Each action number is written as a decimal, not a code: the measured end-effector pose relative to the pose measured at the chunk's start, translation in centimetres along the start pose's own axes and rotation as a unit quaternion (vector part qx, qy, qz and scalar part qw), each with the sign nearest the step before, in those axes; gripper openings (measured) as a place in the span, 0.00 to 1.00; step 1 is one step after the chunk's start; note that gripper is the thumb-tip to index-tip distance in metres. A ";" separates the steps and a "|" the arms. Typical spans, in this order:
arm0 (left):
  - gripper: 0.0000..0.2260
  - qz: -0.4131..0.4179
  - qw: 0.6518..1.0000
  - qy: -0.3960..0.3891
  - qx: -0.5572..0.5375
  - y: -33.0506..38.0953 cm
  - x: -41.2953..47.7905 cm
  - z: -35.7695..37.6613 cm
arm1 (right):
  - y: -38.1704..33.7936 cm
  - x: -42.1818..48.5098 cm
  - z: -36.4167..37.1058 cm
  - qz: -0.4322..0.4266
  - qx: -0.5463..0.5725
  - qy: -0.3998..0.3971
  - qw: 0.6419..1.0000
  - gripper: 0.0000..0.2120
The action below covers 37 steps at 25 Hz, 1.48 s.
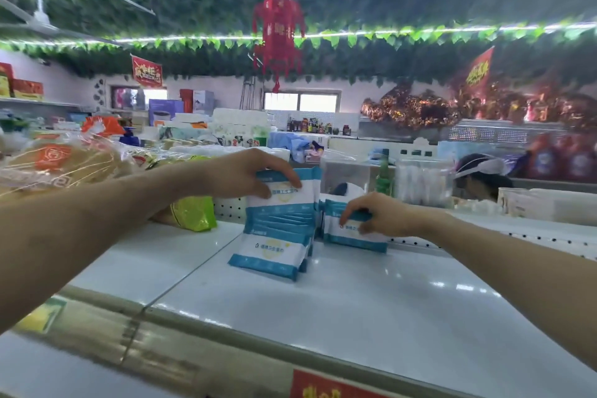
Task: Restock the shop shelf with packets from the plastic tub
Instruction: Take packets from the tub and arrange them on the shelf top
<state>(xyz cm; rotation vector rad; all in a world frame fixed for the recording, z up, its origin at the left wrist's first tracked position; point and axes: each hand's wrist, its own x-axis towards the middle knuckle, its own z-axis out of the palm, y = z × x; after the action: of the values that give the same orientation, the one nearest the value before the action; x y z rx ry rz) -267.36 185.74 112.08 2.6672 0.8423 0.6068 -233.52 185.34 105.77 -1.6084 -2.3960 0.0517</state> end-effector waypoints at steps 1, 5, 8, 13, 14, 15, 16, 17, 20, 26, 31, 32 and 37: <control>0.23 -0.001 1.000 0.001 0.000 -0.1 0.2 -0.2 | 0.3 0.4 0.2 -0.004 -0.003 0.007 1.000 0.18; 0.22 -0.009 1.000 0.009 -0.010 -0.3 0.9 -1.0 | 1.4 1.5 0.7 -0.033 -0.030 0.034 0.998 0.17; 0.22 -0.004 1.000 -0.001 -0.015 -0.4 2.2 -0.9 | 2.1 2.3 1.5 -0.051 -0.063 0.067 0.994 0.16; 0.23 0.028 0.999 -0.019 -0.014 0.3 5.9 1.0 | 3.1 1.9 1.8 -0.042 -0.138 0.087 0.986 0.18; 0.23 0.039 0.999 -0.022 -0.018 0.8 6.8 1.6 | 3.4 1.6 1.4 -0.032 -0.137 0.090 0.986 0.19; 0.23 0.047 0.998 -0.026 -0.021 1.2 7.8 2.3 | 3.9 1.1 0.9 -0.019 -0.134 0.099 0.986 0.20; 0.22 0.053 0.998 -0.031 -0.021 1.6 8.7 3.0 | 4.4 0.5 0.3 -0.005 -0.131 0.114 0.985 0.20; 0.22 0.059 0.997 -0.037 -0.019 1.9 9.7 3.7 | 5.0 -0.2 -0.4 0.009 -0.131 0.132 0.982 0.20; 0.22 0.071 0.995 -0.065 -0.003 1.7 12.2 6.0 | 6.6 -3.3 -2.3 0.034 -0.137 0.179 0.974 0.19; 0.22 0.073 0.990 -0.112 0.035 -0.4 15.1 10.2 | 9.0 -8.6 -4.2 0.064 -0.145 0.219 0.963 0.20; 0.22 0.109 0.983 -0.115 0.092 -2.4 16.1 11.3 | 9.4 -10.5 -4.5 0.070 -0.147 0.204 0.965 0.20; 0.23 0.118 0.978 -0.104 0.134 -2.8 16.4 11.3 | 9.3 -10.6 -4.5 0.069 -0.148 0.199 0.966 0.19; 0.23 0.114 0.965 -0.125 0.202 -2.7 16.2 10.6 | 7.8 -9.7 -5.0 0.040 -0.144 0.192 0.970 0.17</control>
<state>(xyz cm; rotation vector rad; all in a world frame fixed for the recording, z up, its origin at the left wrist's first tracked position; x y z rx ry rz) -251.69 196.14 106.72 3.1526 0.6474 0.1437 -221.90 178.96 107.48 -1.6490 -2.1079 -0.5663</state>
